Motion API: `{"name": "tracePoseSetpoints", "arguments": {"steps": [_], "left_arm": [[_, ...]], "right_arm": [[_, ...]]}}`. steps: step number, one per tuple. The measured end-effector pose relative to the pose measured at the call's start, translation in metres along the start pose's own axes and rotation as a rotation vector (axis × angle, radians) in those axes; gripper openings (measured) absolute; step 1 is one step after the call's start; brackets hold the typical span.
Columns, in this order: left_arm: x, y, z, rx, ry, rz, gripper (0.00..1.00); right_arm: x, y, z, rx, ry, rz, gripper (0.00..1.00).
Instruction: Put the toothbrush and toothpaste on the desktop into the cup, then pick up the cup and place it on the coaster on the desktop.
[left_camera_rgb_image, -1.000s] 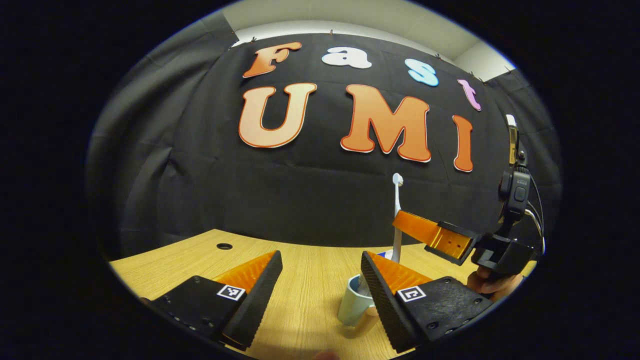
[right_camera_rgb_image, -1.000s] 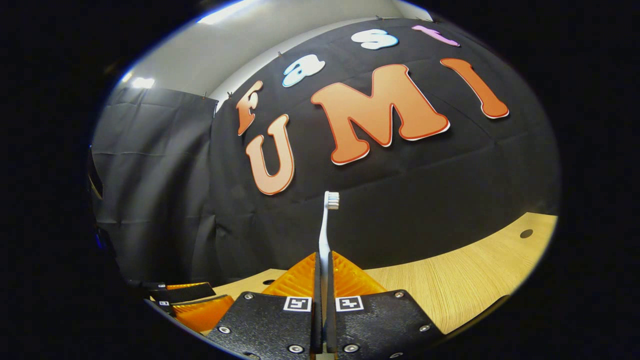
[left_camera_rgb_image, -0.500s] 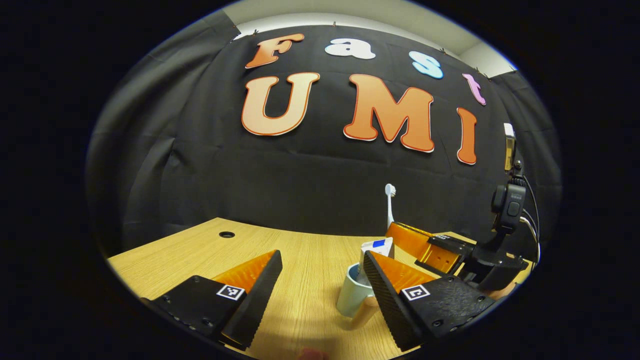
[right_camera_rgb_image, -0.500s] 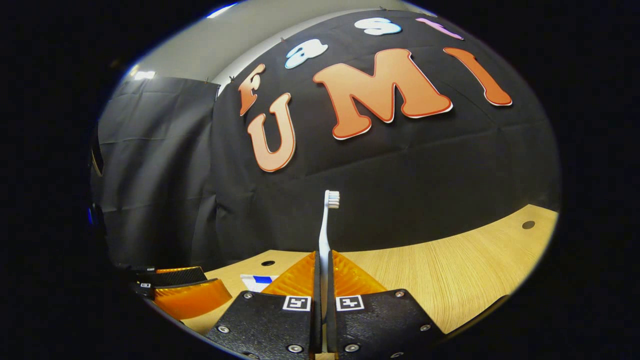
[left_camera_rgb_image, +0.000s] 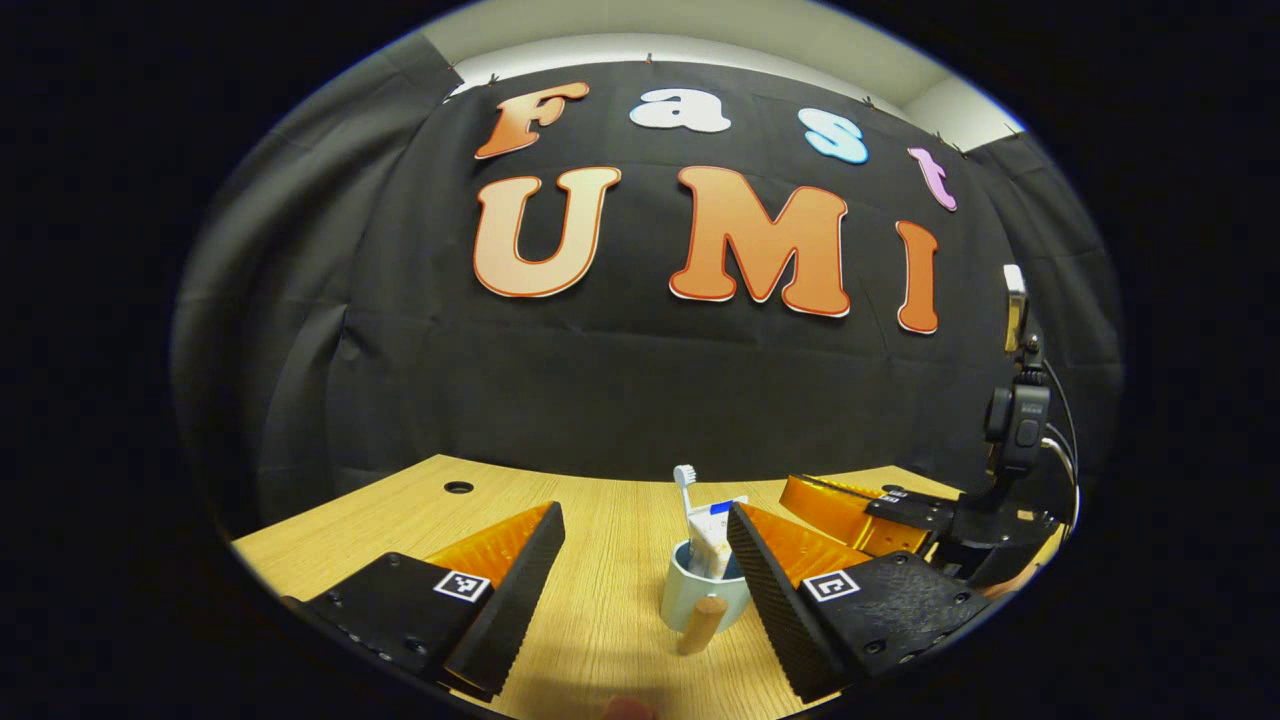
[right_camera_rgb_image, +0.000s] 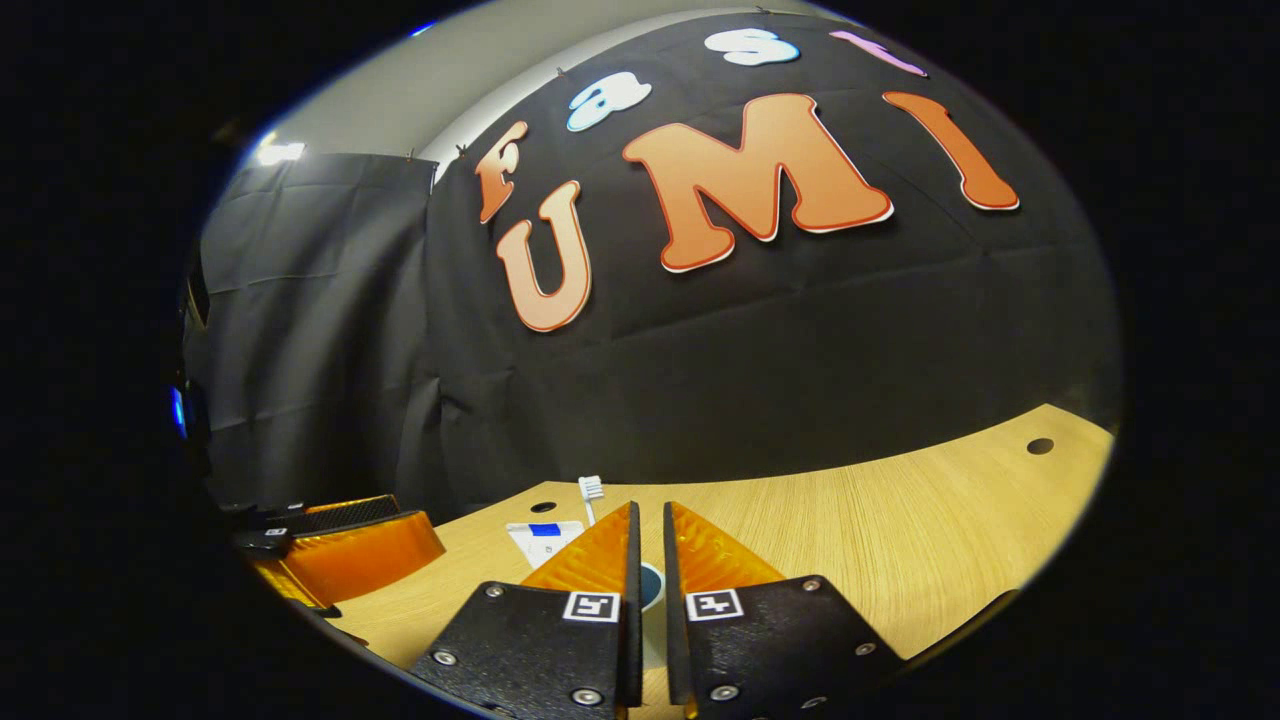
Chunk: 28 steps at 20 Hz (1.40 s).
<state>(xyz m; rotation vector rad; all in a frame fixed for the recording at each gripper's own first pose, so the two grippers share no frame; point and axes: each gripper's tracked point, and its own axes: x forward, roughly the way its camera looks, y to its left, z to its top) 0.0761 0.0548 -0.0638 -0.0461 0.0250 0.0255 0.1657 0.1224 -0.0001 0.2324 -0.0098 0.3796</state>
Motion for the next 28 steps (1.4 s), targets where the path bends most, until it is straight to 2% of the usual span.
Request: {"name": "tracePoseSetpoints", "arguments": {"steps": [2, 5, 6, 7, 11, 14, 16, 19, 23, 24, 28], "left_arm": [[0.001, -0.009, 0.004, -0.007, 0.03, -0.012, 0.97], [0.004, -0.025, 0.006, -0.037, 0.115, -0.068, 0.98], [0.008, -0.029, 0.008, -0.038, 0.142, -0.086, 0.98], [0.01, -0.034, 0.009, -0.029, 0.175, -0.1, 0.98], [0.017, -0.044, 0.004, 0.021, 0.343, -0.146, 0.98], [0.012, -0.055, 0.0, 0.017, 0.505, -0.2, 0.98], [0.018, -0.052, -0.005, 0.055, 0.576, -0.189, 0.98], [0.017, -0.057, -0.03, 0.072, 0.716, -0.211, 0.98], [0.025, -0.059, -0.058, 0.085, 0.847, -0.23, 0.98], [0.027, -0.06, -0.065, 0.093, 0.874, -0.231, 0.98], [0.031, -0.056, -0.09, 0.115, 0.978, -0.218, 0.98]], "right_arm": [[-0.018, -0.004, 0.006, -0.032, 0.006, 0.001, 0.21], [-0.04, -0.008, 0.023, -0.093, 0.002, 0.0, 0.46], [-0.046, -0.01, 0.029, -0.114, -0.004, -0.002, 0.46], [-0.054, -0.013, 0.035, -0.132, -0.009, -0.006, 0.62], [-0.085, -0.021, 0.055, -0.168, -0.024, -0.012, 0.81], [-0.106, -0.032, 0.06, -0.216, -0.03, -0.032, 0.87], [-0.121, -0.042, 0.062, -0.236, -0.031, -0.051, 0.89], [-0.139, -0.049, 0.067, -0.23, -0.035, -0.058, 0.9], [-0.161, -0.054, 0.071, -0.256, -0.037, -0.069, 0.91], [-0.151, -0.055, 0.055, -0.263, -0.039, -0.065, 0.91], [-0.16, -0.055, 0.049, -0.282, -0.035, -0.063, 0.93]]}}
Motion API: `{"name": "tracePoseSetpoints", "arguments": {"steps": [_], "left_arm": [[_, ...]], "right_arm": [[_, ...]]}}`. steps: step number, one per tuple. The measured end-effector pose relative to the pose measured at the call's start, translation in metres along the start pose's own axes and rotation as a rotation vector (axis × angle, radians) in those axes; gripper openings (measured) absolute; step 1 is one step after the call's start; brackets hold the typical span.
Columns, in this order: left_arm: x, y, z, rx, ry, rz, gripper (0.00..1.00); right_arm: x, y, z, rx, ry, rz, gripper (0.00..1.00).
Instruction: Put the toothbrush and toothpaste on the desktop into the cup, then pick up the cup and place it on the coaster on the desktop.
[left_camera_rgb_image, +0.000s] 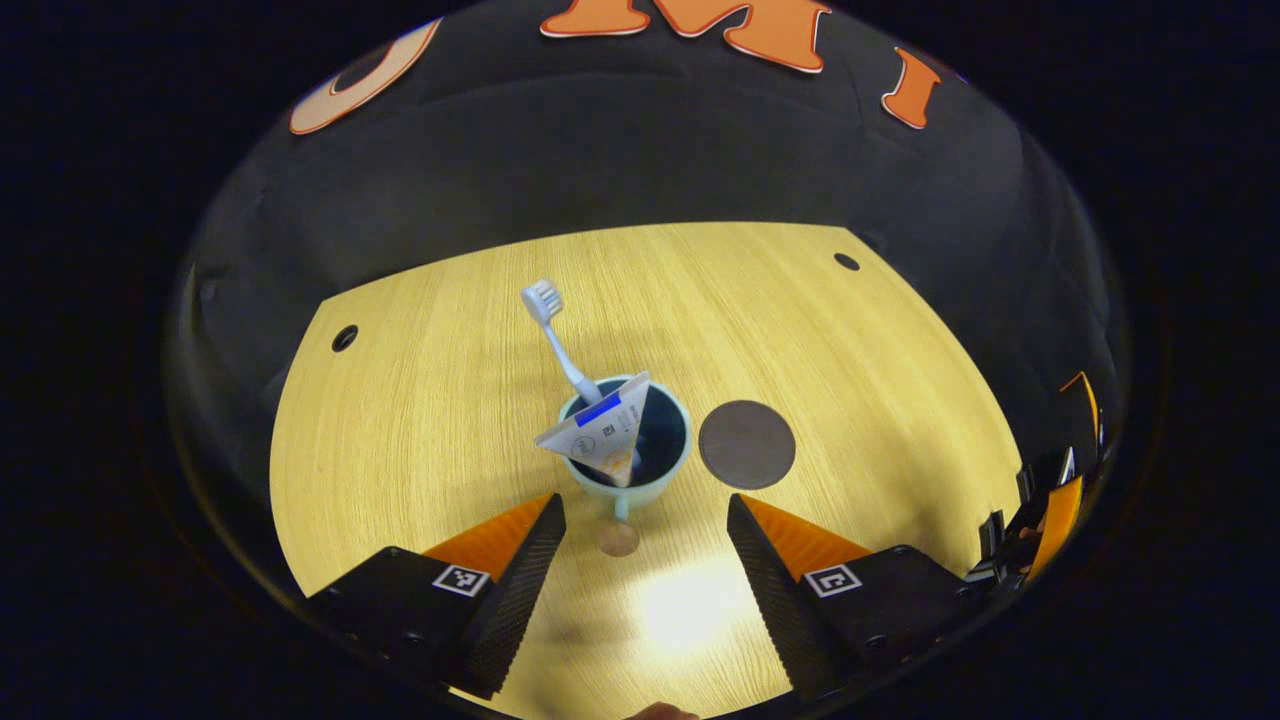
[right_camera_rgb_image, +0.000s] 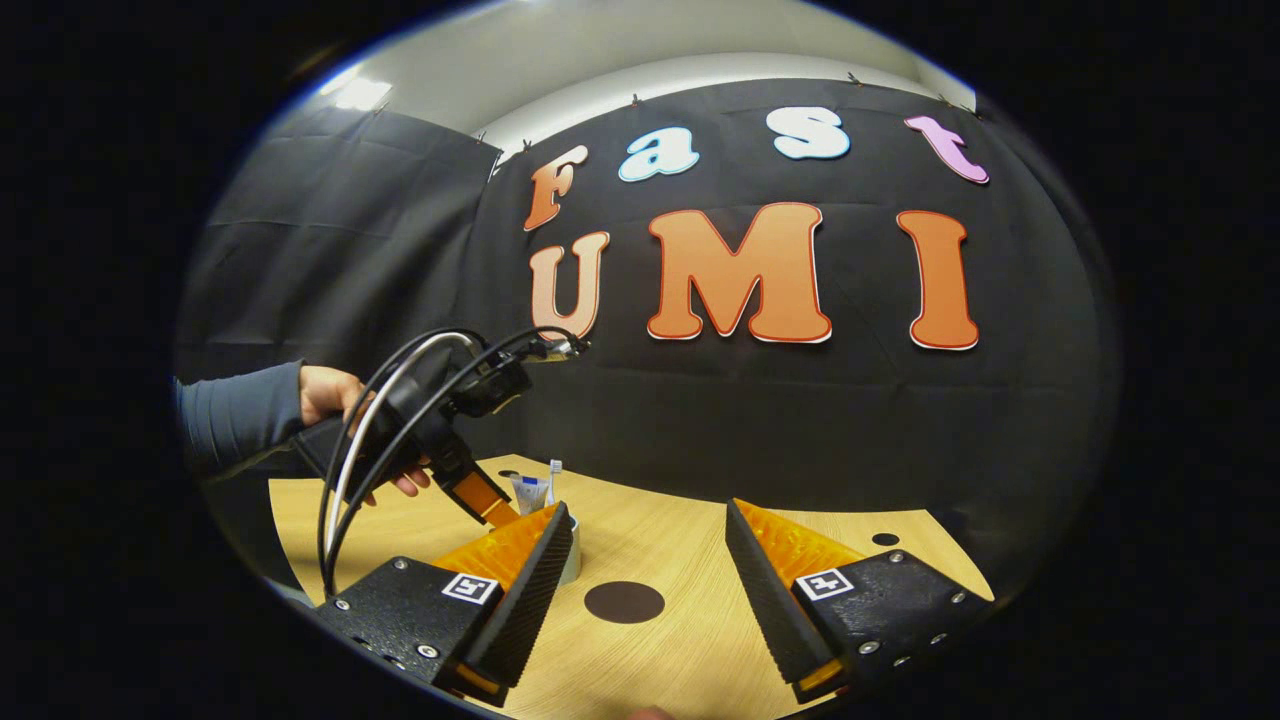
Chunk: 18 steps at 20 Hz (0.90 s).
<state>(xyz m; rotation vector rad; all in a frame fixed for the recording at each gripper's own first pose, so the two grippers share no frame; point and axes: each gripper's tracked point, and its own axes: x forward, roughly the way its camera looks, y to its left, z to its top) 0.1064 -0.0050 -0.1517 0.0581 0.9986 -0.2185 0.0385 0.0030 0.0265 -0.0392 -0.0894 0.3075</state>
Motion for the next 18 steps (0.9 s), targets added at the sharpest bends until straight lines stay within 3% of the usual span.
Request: {"name": "tracePoseSetpoints", "arguments": {"steps": [4, 7, 10, 12, 13, 15, 18], "left_arm": [[0.021, 0.001, -0.007, 0.007, 0.076, 0.007, 0.98], [0.026, -0.019, -0.012, 0.013, 0.116, 0.011, 0.91], [0.027, -0.039, -0.02, 0.004, 0.161, 0.055, 0.7], [0.031, -0.051, -0.029, -0.02, 0.183, 0.071, 0.61], [0.028, -0.055, -0.031, -0.024, 0.188, 0.091, 0.42], [0.022, -0.069, -0.027, -0.046, 0.178, 0.094, 0.29], [0.002, -0.086, -0.026, -0.06, 0.143, 0.093, 0.27]], "right_arm": [[-0.005, 0.001, -0.007, 0.009, 0.009, 0.001, 0.93], [-0.009, -0.002, -0.007, 0.007, 0.009, -0.007, 0.94], [-0.013, -0.006, -0.011, 0.021, 0.016, -0.018, 0.99], [-0.015, -0.009, -0.012, 0.036, 0.011, -0.027, 0.94], [-0.017, -0.009, -0.013, 0.041, 0.014, -0.03, 0.94], [-0.02, -0.013, -0.015, 0.044, 0.019, -0.041, 0.94], [-0.023, -0.014, -0.015, 0.054, 0.012, -0.049, 0.94]]}}
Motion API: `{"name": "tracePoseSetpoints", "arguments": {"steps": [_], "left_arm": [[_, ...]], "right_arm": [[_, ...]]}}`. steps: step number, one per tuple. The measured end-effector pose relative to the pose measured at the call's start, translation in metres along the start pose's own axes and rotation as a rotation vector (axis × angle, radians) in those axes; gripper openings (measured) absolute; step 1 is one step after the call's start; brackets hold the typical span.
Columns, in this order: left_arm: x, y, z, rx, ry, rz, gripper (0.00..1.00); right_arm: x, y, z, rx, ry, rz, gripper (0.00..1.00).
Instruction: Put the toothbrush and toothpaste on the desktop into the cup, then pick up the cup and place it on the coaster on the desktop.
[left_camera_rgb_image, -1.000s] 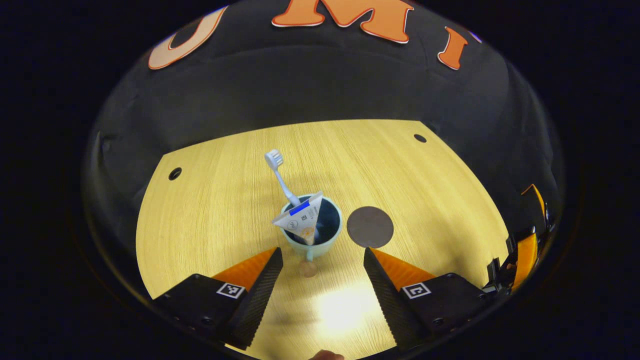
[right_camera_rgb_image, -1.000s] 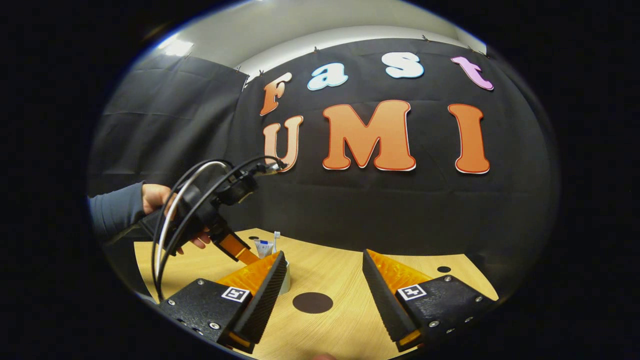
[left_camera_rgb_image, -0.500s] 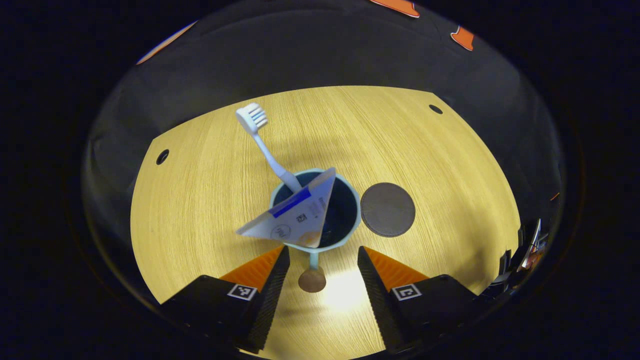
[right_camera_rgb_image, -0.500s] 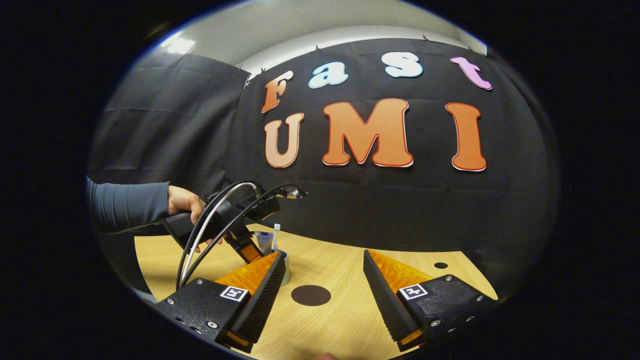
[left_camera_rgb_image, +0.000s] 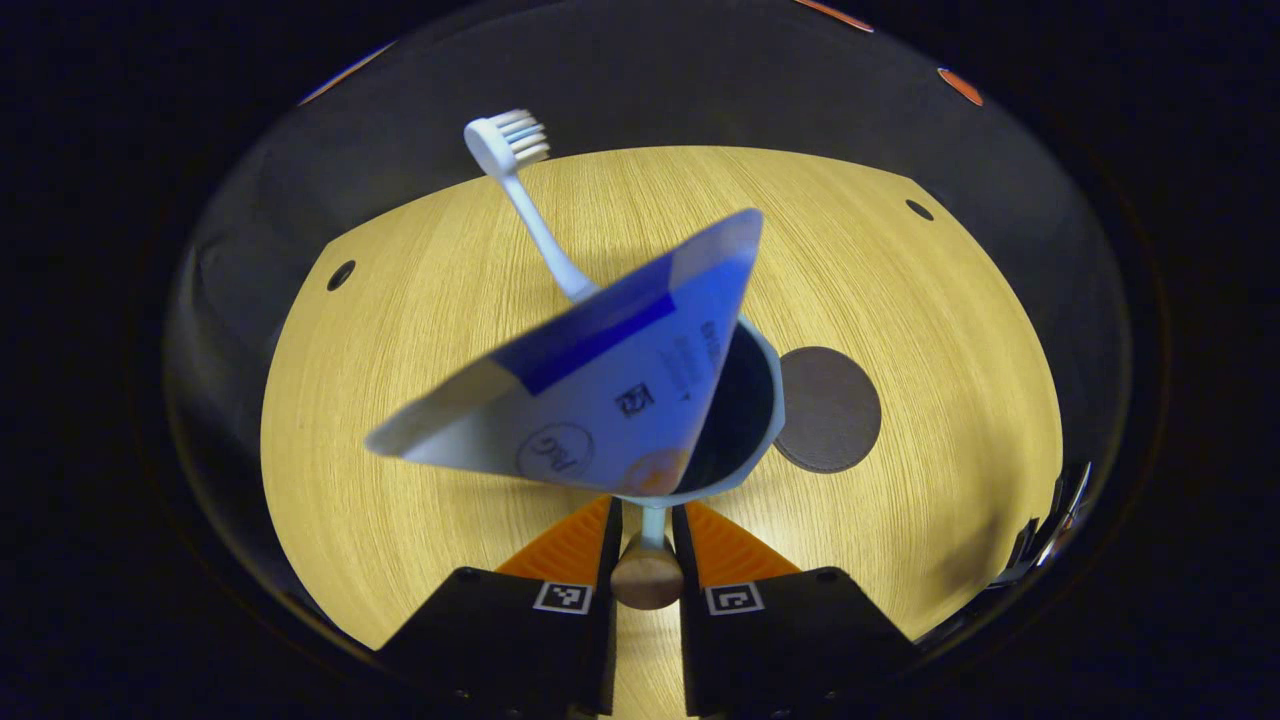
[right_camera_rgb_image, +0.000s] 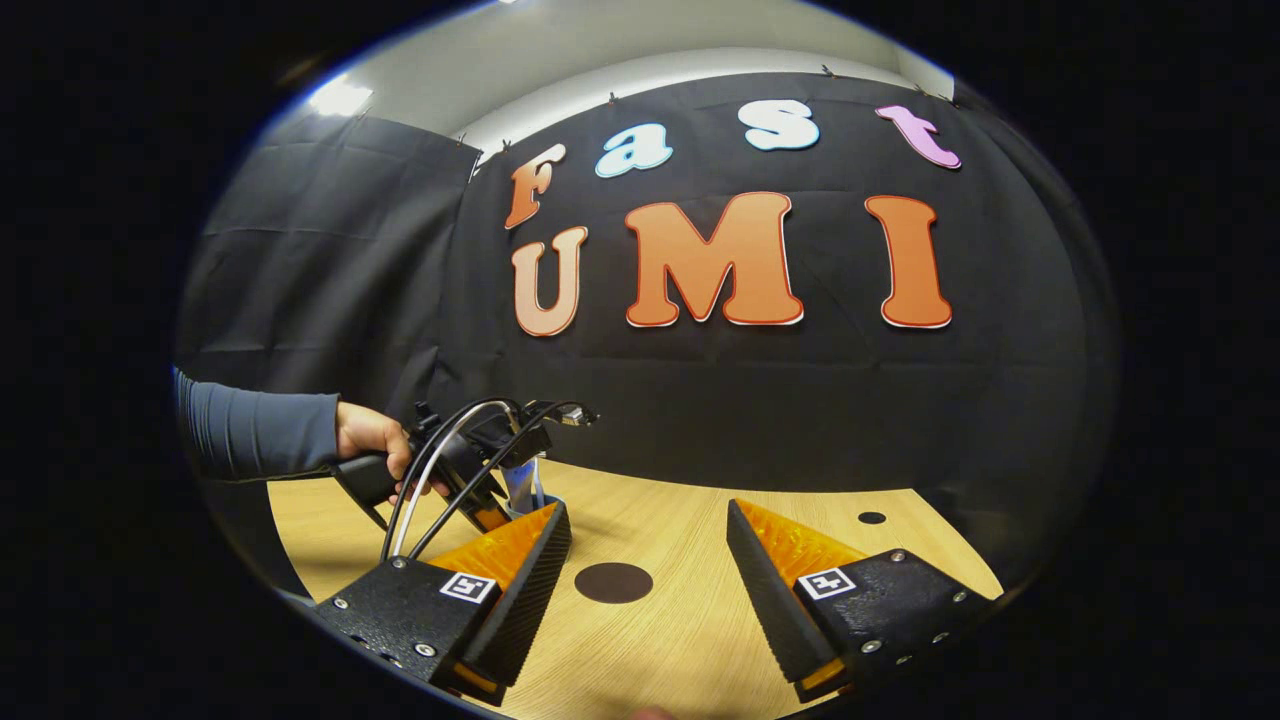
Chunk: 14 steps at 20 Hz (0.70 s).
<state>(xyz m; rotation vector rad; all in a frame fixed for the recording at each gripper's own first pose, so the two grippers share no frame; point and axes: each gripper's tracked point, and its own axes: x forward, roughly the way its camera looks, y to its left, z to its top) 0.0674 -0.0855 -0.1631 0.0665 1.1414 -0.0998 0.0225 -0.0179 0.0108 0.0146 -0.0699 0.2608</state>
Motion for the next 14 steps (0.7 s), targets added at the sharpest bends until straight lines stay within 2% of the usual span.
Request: {"name": "tracePoseSetpoints", "arguments": {"steps": [6, 7, 14], "left_arm": [[-0.038, -0.033, -0.013, -0.021, -0.087, 0.006, 0.22], [-0.027, -0.025, -0.003, -0.025, -0.1, 0.001, 0.22], [-0.041, -0.034, -0.004, 0.012, -0.176, -0.029, 0.22]], "right_arm": [[-0.009, -0.004, 0.0, 0.012, -0.011, -0.022, 0.94], [-0.011, -0.004, 0.001, 0.015, -0.013, -0.024, 0.94], [-0.019, -0.009, 0.007, 0.016, -0.024, -0.041, 0.94]]}}
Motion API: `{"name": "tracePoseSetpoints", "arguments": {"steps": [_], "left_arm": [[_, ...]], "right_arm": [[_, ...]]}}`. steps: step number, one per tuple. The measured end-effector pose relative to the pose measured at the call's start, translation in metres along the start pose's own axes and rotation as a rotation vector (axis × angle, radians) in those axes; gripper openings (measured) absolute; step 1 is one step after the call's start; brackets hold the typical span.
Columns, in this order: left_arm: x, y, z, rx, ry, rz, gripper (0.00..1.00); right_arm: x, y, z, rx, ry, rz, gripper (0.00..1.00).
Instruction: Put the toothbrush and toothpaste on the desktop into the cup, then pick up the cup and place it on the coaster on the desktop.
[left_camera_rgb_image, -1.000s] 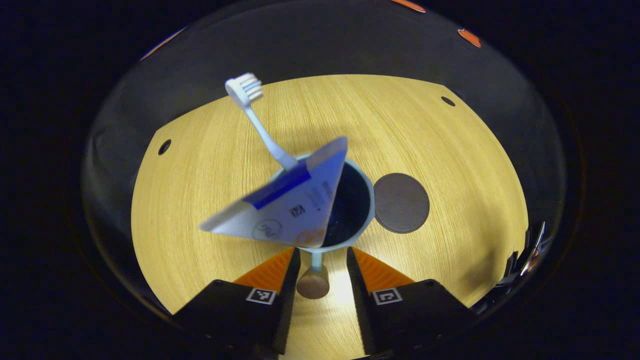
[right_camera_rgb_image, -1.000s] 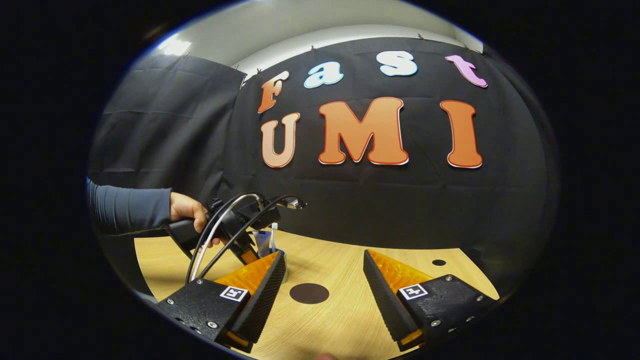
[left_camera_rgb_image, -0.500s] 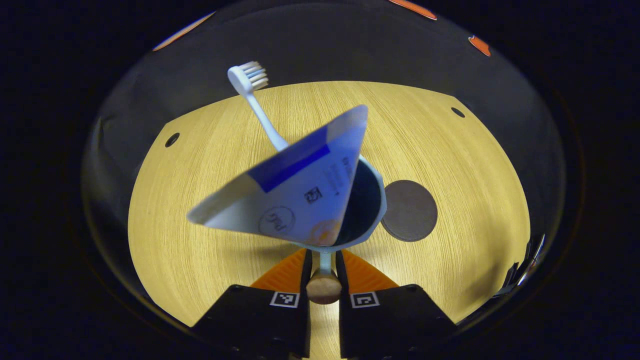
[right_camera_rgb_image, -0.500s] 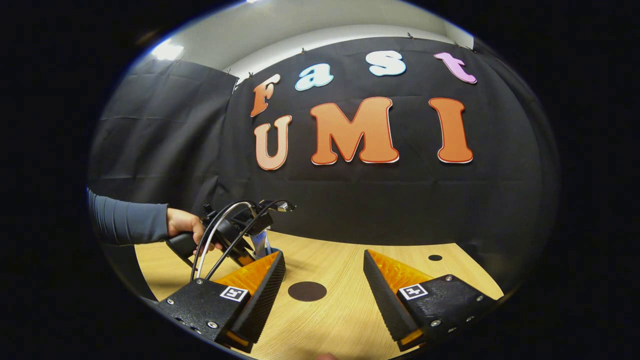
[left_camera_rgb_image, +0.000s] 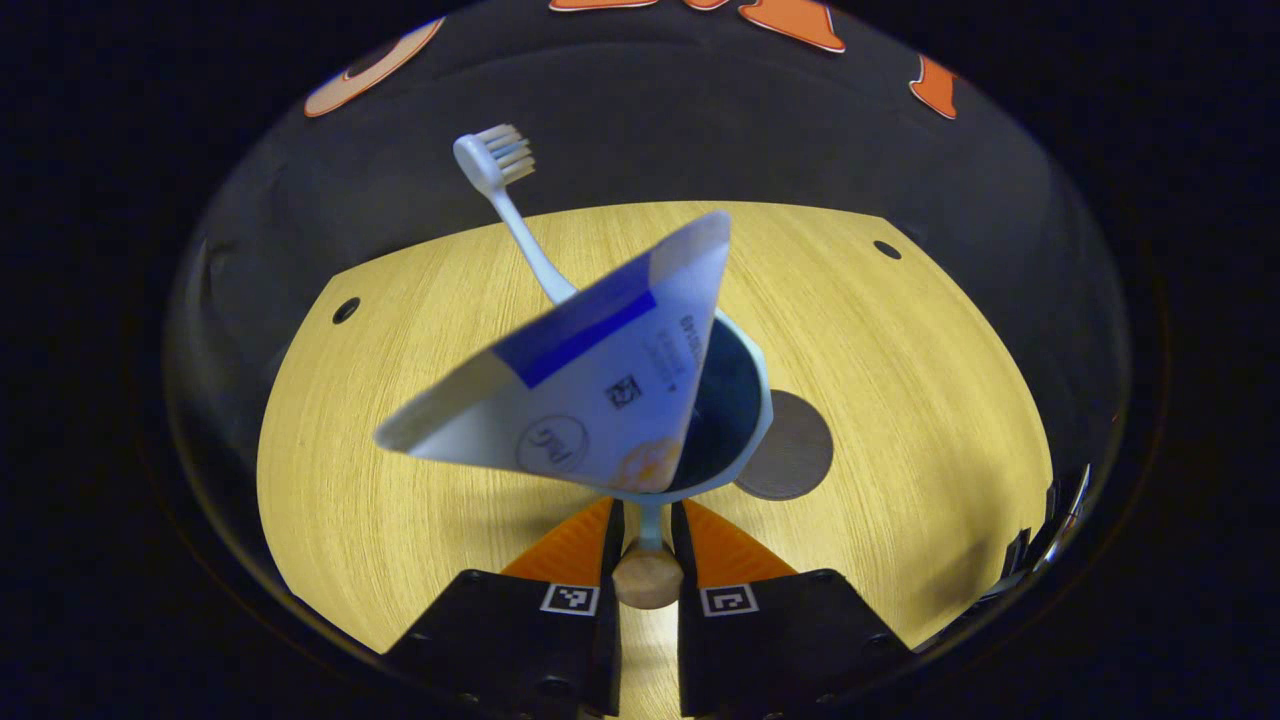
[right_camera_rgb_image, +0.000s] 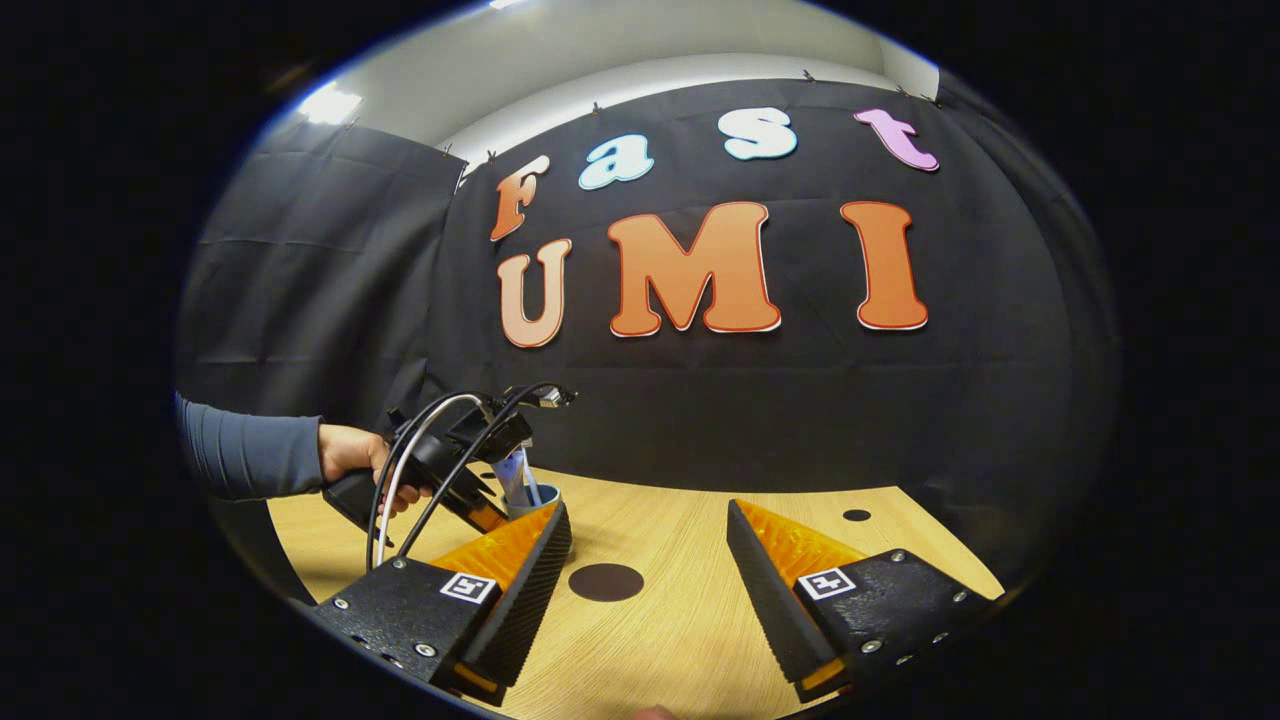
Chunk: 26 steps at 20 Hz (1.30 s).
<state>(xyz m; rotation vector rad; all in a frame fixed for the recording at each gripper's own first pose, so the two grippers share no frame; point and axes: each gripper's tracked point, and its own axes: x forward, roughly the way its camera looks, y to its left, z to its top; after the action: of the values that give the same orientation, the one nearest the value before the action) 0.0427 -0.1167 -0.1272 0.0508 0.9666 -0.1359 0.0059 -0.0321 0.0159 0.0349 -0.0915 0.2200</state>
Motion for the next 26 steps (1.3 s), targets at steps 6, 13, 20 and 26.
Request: {"name": "tracePoseSetpoints", "arguments": {"steps": [6, 13, 20, 26], "left_arm": [[-0.007, 0.003, 0.008, 0.037, 0.007, -0.035, 0.22], [-0.018, 0.01, 0.014, 0.068, 0.046, -0.068, 0.22], [-0.027, 0.013, 0.026, 0.052, 0.099, -0.071, 0.24], [-0.08, 0.029, 0.061, 0.06, -0.041, -0.077, 0.84]], "right_arm": [[-0.016, -0.014, 0.001, -0.016, 0.001, -0.032, 0.94], [-0.028, -0.036, -0.005, -0.017, 0.023, -0.074, 0.94], [-0.031, -0.045, -0.015, -0.006, 0.048, -0.093, 0.94], [-0.027, -0.045, -0.015, 0.017, 0.056, -0.115, 0.95]]}}
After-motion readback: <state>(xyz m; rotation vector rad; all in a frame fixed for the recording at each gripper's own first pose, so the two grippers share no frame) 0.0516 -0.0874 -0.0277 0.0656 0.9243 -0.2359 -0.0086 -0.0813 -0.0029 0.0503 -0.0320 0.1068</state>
